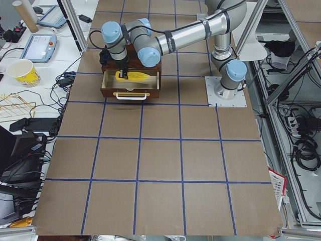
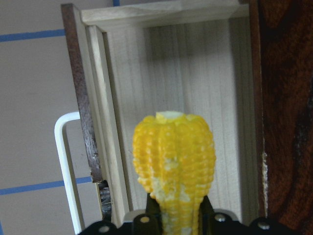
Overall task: Open drawer and put corn inside
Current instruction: 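Lower the corn into the drawer and open the left gripper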
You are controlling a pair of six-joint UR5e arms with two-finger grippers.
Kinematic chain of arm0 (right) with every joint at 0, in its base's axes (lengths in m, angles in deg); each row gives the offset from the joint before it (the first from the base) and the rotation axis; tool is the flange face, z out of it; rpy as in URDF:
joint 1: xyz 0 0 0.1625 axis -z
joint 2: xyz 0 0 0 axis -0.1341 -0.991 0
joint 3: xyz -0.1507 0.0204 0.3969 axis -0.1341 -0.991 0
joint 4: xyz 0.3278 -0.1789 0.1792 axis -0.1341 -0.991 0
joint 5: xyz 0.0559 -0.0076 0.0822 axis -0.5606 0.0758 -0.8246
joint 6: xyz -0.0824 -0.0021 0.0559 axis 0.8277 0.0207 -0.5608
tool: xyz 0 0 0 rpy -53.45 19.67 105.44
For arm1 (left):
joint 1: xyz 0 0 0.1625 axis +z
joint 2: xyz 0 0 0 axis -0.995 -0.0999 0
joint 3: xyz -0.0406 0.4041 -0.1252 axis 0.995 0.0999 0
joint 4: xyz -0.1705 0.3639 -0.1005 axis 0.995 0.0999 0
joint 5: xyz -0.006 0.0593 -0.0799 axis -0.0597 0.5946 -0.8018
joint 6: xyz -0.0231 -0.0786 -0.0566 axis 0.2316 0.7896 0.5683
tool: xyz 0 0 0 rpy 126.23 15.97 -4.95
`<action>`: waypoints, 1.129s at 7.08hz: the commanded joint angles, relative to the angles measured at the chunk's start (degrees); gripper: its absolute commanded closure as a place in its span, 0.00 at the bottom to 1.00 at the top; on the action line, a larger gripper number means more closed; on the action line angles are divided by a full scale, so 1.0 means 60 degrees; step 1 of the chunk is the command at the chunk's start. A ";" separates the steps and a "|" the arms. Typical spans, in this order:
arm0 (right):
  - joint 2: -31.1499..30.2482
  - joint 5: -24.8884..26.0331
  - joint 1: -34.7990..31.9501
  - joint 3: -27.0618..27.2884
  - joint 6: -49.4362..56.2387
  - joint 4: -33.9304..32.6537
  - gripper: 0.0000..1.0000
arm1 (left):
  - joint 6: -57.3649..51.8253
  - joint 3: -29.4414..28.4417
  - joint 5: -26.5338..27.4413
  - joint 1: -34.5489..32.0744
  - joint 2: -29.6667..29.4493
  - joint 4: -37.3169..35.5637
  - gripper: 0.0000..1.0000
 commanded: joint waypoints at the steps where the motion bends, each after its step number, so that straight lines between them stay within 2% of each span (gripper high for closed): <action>1: 0.0004 0.0000 -0.0010 -0.0005 0.0000 0.0000 0.00 | -0.0081 0.0138 -0.0077 0.0011 -0.0358 -0.0509 1.00; 3: 0.0004 0.0000 -0.0010 -0.0005 0.0000 0.0000 0.00 | -0.0111 0.0079 -0.0092 -0.0003 -0.0652 -0.0757 0.99; 4: 0.0004 0.0000 -0.0010 -0.0005 0.0000 0.0000 0.00 | -0.0111 0.0137 -0.0092 -0.0004 -0.0769 -0.0774 0.90; 5: 0.0004 0.0000 -0.0010 -0.0005 0.0000 0.0000 0.00 | -0.0082 0.0138 -0.0092 -0.0033 -0.0814 -0.0774 0.76; 6: 0.0004 0.0000 0.0019 -0.0005 0.0000 0.0000 0.00 | -0.0009 0.0138 -0.0107 -0.0105 -0.0829 -0.0774 0.54; 7: 0.0004 0.0000 0.0020 -0.0005 0.0000 0.0000 0.00 | 0.0035 0.0138 -0.0107 -0.0135 -0.0829 -0.0759 0.50; 8: 0.0004 0.0000 -0.0009 -0.0005 0.0000 0.0000 0.00 | 0.0050 0.0123 -0.0121 -0.0135 -0.0829 -0.0759 0.18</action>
